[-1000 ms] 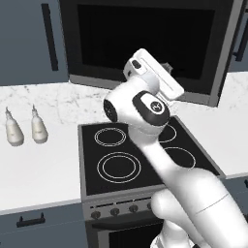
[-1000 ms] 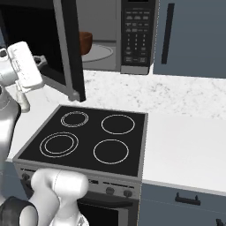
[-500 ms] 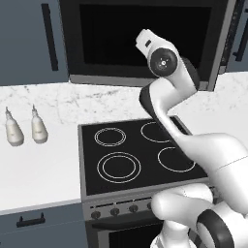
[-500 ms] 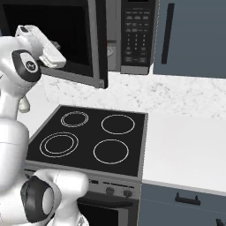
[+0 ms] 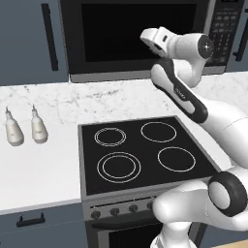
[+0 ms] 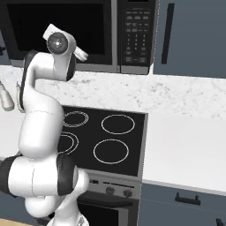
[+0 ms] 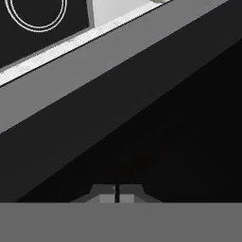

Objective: Open the microwave, place the bowl with waffle inside the microwave, then close the microwave door and turn it on.

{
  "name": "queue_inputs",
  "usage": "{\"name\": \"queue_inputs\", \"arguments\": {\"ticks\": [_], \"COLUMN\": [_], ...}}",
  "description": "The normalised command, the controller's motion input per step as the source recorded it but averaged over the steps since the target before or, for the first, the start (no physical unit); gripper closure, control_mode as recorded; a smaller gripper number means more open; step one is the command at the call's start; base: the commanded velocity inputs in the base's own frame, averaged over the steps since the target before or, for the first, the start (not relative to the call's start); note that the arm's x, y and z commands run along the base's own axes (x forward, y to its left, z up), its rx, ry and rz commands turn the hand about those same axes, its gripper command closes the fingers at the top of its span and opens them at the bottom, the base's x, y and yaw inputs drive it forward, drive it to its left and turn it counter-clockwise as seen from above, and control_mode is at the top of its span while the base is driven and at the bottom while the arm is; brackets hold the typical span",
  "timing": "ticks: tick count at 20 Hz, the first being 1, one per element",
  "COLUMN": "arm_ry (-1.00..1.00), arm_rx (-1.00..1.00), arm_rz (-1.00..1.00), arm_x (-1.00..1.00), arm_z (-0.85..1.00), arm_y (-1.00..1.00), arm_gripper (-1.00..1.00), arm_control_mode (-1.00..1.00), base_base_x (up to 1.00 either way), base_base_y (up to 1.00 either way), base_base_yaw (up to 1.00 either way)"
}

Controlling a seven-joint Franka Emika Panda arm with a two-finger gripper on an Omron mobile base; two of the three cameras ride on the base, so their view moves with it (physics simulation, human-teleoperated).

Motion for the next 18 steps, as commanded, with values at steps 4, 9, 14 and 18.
{"name": "queue_inputs", "arguments": {"ticks": [4,9,14,18], "arm_ry": [0.00,-0.02,-0.27,-0.26], "arm_rx": [0.04,0.00,0.00,0.02], "arm_rz": [0.09,-0.04,-0.21,-0.27], "arm_x": [0.87,0.45,-0.87,-1.00], "arm_z": [0.06,0.00,-0.55,-0.70], "arm_y": [0.02,0.16,-0.09,-0.55], "arm_gripper": [1.00,1.00,1.00,1.00], "arm_control_mode": [-1.00,-1.00,-1.00,-1.00], "base_base_x": [0.00,0.00,0.00,0.00], "base_base_y": [0.00,0.00,0.00,0.00], "base_base_yaw": [0.00,0.00,0.00,0.00]}}
